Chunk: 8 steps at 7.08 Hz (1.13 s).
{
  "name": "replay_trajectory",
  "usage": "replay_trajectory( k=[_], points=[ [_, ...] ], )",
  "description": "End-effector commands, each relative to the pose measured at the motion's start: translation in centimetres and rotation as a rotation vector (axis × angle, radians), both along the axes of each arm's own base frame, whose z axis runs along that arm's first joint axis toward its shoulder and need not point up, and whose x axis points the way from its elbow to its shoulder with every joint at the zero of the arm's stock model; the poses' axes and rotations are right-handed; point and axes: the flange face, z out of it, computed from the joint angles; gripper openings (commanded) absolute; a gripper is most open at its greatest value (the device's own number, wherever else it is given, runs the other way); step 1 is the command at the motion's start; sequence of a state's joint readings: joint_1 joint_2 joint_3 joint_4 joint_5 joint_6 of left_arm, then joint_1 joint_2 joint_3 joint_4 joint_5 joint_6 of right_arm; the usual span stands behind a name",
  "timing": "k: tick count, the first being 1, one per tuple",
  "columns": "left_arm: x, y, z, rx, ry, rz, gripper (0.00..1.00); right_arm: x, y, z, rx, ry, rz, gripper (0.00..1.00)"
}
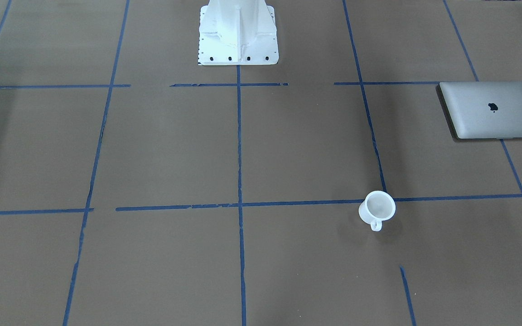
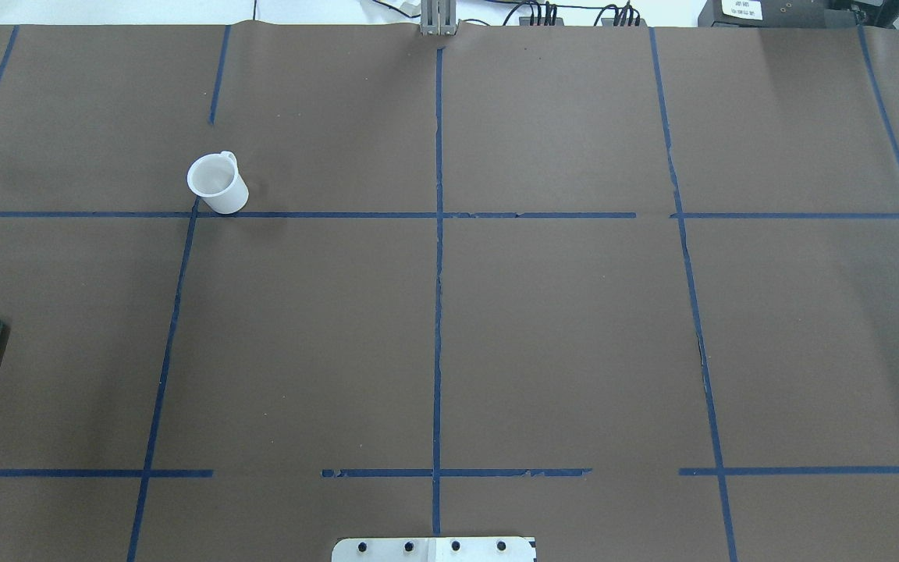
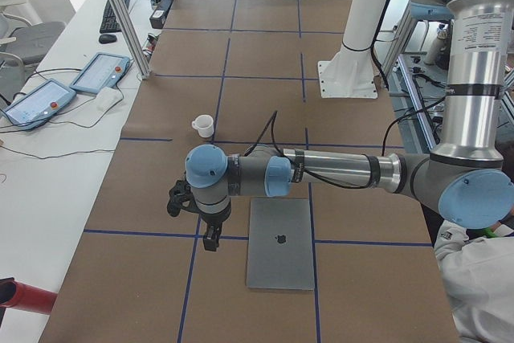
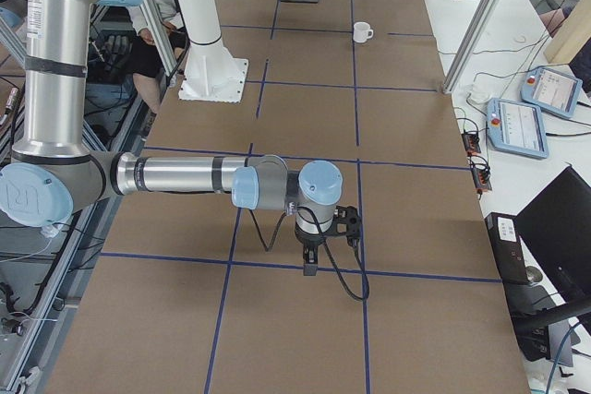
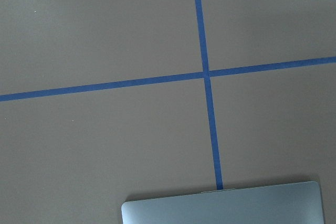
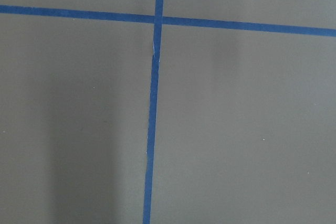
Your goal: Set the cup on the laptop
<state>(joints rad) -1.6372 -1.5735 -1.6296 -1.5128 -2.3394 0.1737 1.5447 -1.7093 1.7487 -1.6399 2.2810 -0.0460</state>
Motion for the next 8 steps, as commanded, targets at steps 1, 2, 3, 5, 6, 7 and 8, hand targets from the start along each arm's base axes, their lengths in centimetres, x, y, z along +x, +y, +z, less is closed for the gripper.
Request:
replay_trajectory(
  k=[1, 2, 3, 5, 6, 7, 8],
  points=[
    [0.2, -0.4, -0.3, -0.005, -0.001, -0.006, 1.0, 0.0, 0.1, 0.0, -0.001, 0.0, 0.0, 1.0],
    [0.2, -0.4, -0.9, 0.002, -0.008, -0.005, 1.0, 0.0, 0.1, 0.1, -0.001, 0.002, 0.0, 1.0],
    [0.2, -0.3, -0.3, -0.007, -0.01, -0.005, 1.0, 0.0, 0.1, 0.1, -0.003, 0.0, 0.0, 1.0],
    [0.8, -0.5, -0.8, 0.113, -0.006, 0.007, 1.0, 0.0, 0.1, 0.1, -0.003, 0.0, 0.0, 1.0],
    [3.8, -1.3, -1.6, 0.081, 0.003, -0.005, 1.0, 0.0, 0.1, 0.1, -0.003, 0.0, 0.0, 1.0],
    [8.6, -4.0, -4.5, 0.099, 0.026, -0.014, 1.0, 0.0, 0.1, 0.0, -0.001, 0.0, 0.0, 1.0],
    [11.2, -6.5, -6.6, 0.111, 0.043, -0.02, 1.0, 0.0, 0.1, 0.1, -0.003, 0.0, 0.0, 1.0]
  ],
)
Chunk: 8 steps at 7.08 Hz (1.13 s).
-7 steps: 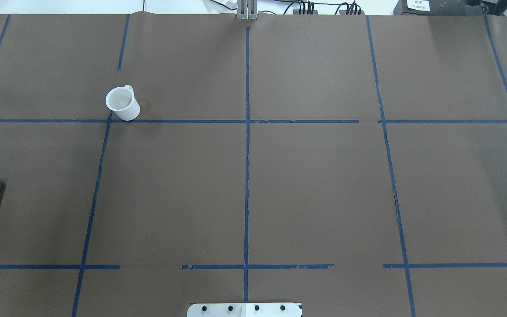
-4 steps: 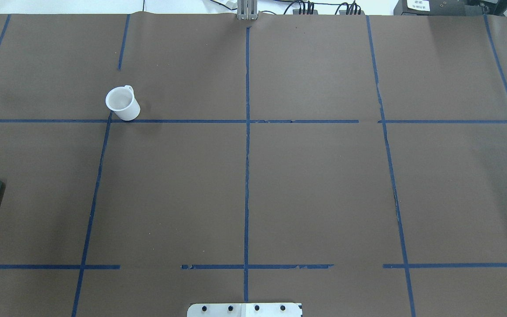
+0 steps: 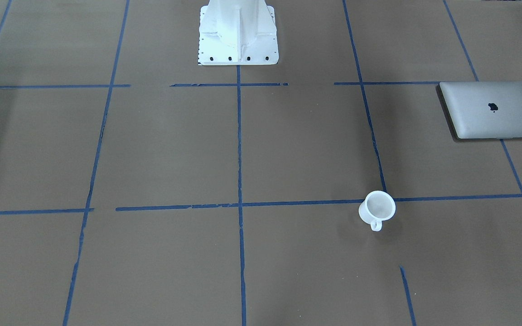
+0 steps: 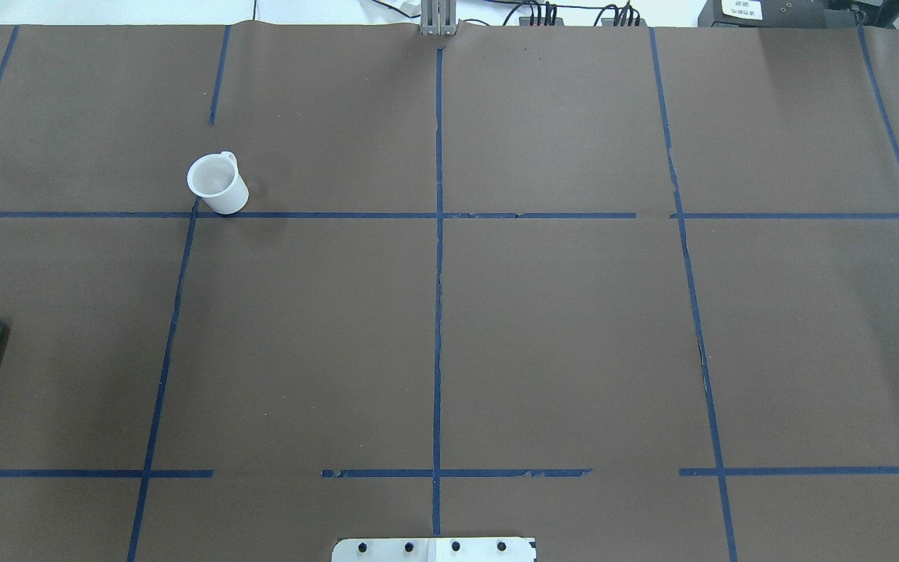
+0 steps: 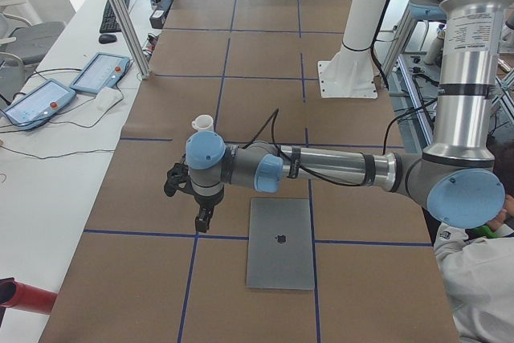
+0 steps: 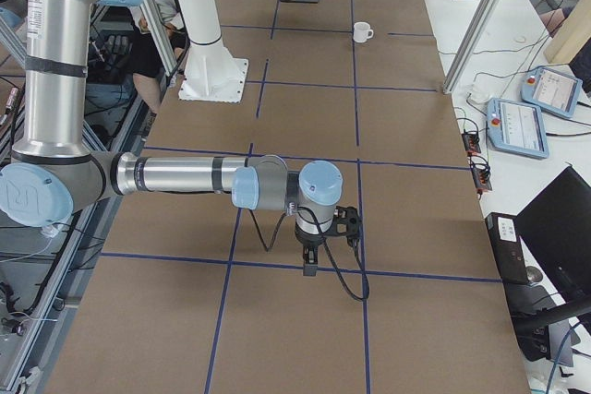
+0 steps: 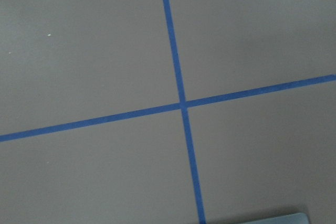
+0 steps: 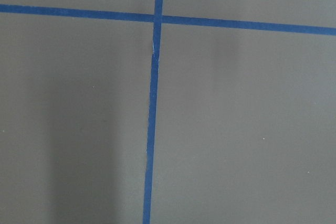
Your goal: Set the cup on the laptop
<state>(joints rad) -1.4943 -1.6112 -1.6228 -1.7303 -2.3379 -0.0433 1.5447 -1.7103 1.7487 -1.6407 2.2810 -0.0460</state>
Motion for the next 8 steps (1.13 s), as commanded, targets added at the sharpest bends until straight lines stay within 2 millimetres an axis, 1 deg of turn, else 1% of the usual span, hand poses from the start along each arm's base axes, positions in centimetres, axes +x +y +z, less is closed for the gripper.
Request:
replay_trajectory(
  k=[1, 2, 3, 4, 5, 6, 7, 8],
  points=[
    [7.2, -6.6, -5.2, 0.002, 0.039, -0.006, 1.0, 0.0, 0.0, 0.0, 0.001, 0.0, 0.0, 1.0],
    [12.8, -9.7, -8.7, -0.02, 0.06, 0.014, 1.0, 0.0, 0.0, 0.0, -0.001, 0.0, 0.0, 1.0],
    [17.8, -10.9, -11.5, -0.023, 0.076, 0.044, 1.0, 0.0, 0.0, 0.0, 0.001, 0.001, 0.0, 1.0],
    [22.5, -12.7, -14.9, -0.066, 0.097, 0.029, 1.0, 0.0, -0.1, -0.1, 0.002, 0.0, 0.0, 1.0],
    [28.4, -12.9, -18.0, -0.103, 0.115, 0.044, 1.0, 0.0, 0.0, 0.0, 0.001, 0.0, 0.0, 1.0],
    [31.6, -13.8, -19.9, -0.116, 0.119, 0.06, 0.99, 0.0, 0.0, 0.0, 0.001, 0.0, 0.0, 1.0],
    [33.3, -16.1, -21.6, -0.119, 0.118, 0.063, 0.99, 0.0, 0.0, 0.0, 0.001, 0.0, 0.0, 1.0],
    [35.6, -17.1, -21.8, -0.136, 0.104, 0.055, 0.99, 0.0, 0.0, 0.0, -0.001, 0.0, 0.0, 1.0]
  ],
)
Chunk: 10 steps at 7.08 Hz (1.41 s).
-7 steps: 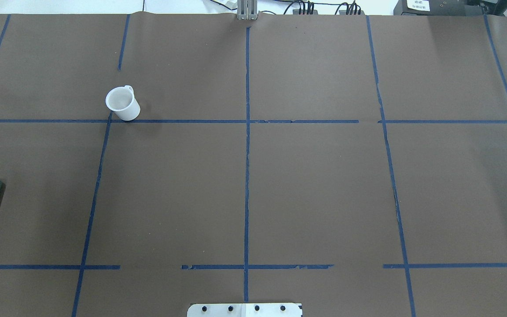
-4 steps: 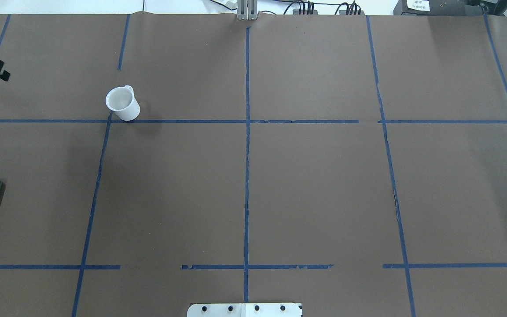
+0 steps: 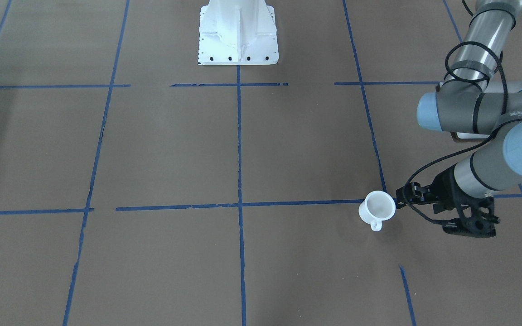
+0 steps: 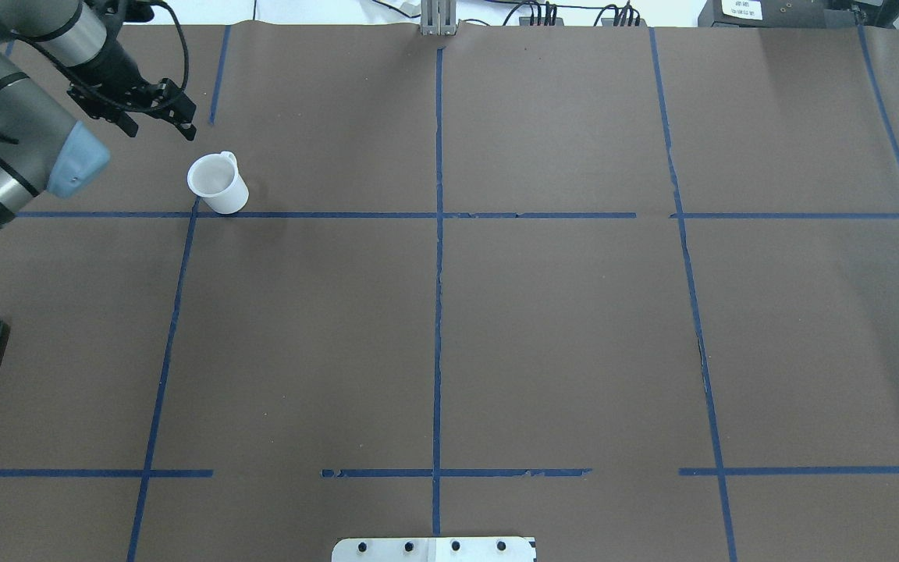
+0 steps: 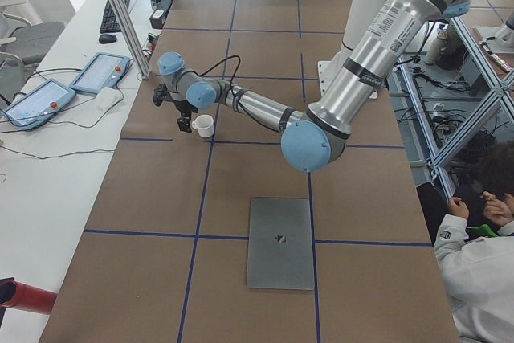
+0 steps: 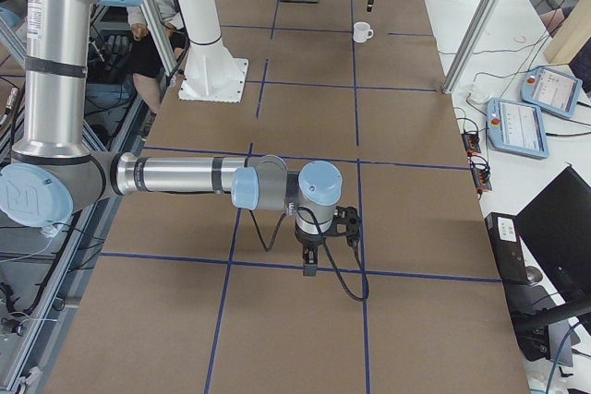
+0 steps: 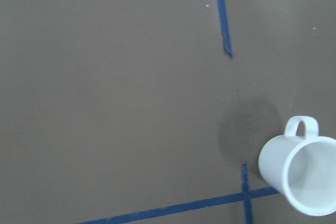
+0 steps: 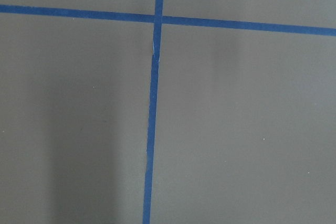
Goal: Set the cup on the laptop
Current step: 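Reach the left gripper forward to the white mug, then close the left gripper on the white mug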
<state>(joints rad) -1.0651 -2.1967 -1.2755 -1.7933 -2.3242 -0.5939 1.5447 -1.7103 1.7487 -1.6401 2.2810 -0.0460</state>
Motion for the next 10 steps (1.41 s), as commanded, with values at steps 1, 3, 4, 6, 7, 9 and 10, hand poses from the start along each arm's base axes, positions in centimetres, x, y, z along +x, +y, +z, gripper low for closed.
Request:
replay_trajectory(
  k=[1, 3, 4, 6, 7, 9, 10],
  points=[
    [3.8, -1.9, -0.4, 0.014, -0.011, -0.021, 0.99, 0.0, 0.0, 0.0, 0.0, 0.0, 0.0, 1.0],
    [7.0, -1.5, 1.1, 0.013, -0.014, 0.001, 0.98, 0.0, 0.0, 0.0, -0.001, 0.0, 0.0, 1.0],
    [9.3, -0.5, 1.7, 0.031, -0.051, -0.002, 0.98, 0.0, 0.0, 0.0, 0.0, 0.0, 0.0, 1.0],
    [9.8, -0.6, 2.2, 0.053, -0.051, -0.009, 0.89, 0.0, 0.0, 0.0, 0.0, 0.0, 0.0, 1.0],
    [10.1, -0.4, 2.5, 0.055, -0.043, -0.011, 0.71, 0.0, 0.0, 0.0, 0.0, 0.0, 0.0, 1.0],
    [10.2, -0.3, 2.9, 0.034, -0.047, -0.021, 0.0, 0.0, -0.1, -0.1, 0.0, 0.0, 0.0, 1.0],
    [10.1, -0.4, 2.7, 0.031, -0.046, -0.024, 0.0, 0.0, -0.1, -0.1, 0.002, 0.0, 0.0, 1.0]
  ],
)
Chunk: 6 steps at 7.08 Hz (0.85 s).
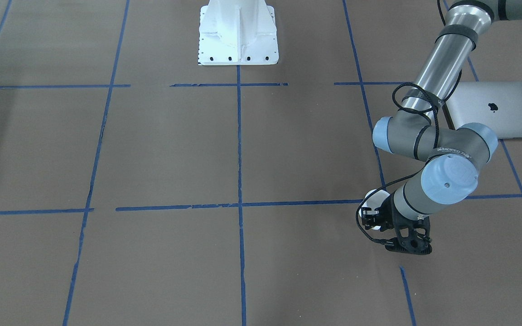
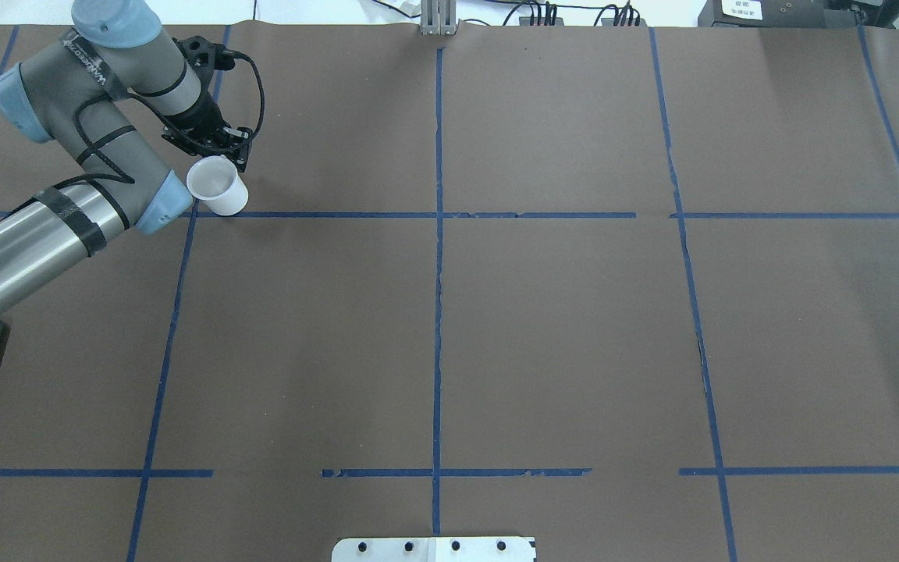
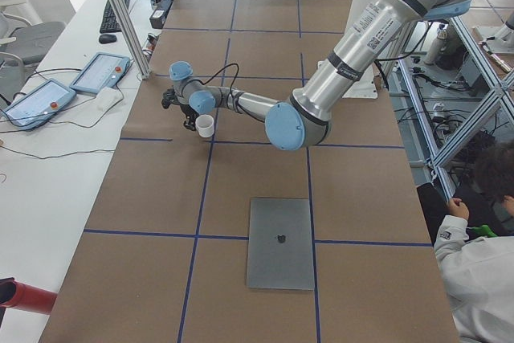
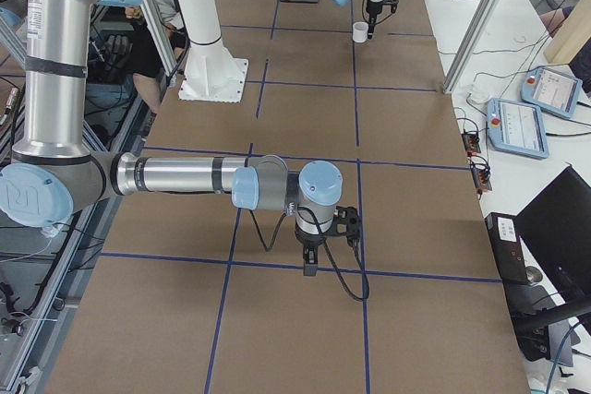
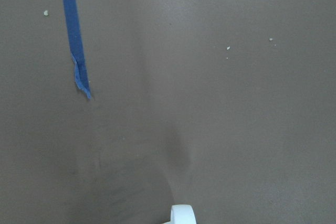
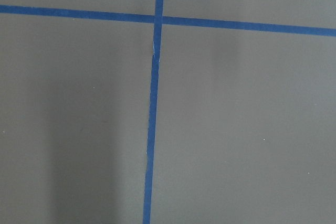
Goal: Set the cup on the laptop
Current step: 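Close the left gripper on the white mug, then lift the mug and carry it toward the silver laptop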
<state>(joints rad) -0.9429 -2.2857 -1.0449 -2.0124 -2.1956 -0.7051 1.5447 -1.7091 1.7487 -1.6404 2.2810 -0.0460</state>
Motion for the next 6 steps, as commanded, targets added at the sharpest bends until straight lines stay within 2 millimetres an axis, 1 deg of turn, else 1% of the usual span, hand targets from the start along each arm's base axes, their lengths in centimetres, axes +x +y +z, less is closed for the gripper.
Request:
replay_trajectory(
  k=[1, 2, 3, 4, 5, 6],
  points=[
    [-0.3, -0.1, -0.3, -0.009, -0.001, -0.005, 0.0, 0.0, 0.1, 0.0, -0.001, 0.0, 0.0, 1.0],
    [-5.6, -0.1, -1.9, -0.016, -0.006, -0.053, 0.0, 0.0, 0.0, 0.0, 0.001, 0.0, 0.0, 1.0],
    [-9.6, 4.5, -1.3, -0.035, -0.029, -0.059, 0.0, 0.0, 0.1, 0.1, -0.001, 0.002, 0.0, 1.0],
    [-13.1, 8.8, 0.5, -0.03, -0.021, -0.068, 0.0, 0.0, 0.1, 0.0, -0.001, 0.0, 0.0, 1.0],
    [-16.9, 12.0, 3.5, -0.035, -0.036, -0.074, 0.0, 0.0, 0.1, 0.1, -0.001, 0.002, 0.0, 1.0],
    [-21.9, 15.8, 8.4, -0.052, -0.063, -0.064, 0.0, 0.0, 0.0, 0.0, 0.001, 0.0, 0.0, 1.0]
  ],
)
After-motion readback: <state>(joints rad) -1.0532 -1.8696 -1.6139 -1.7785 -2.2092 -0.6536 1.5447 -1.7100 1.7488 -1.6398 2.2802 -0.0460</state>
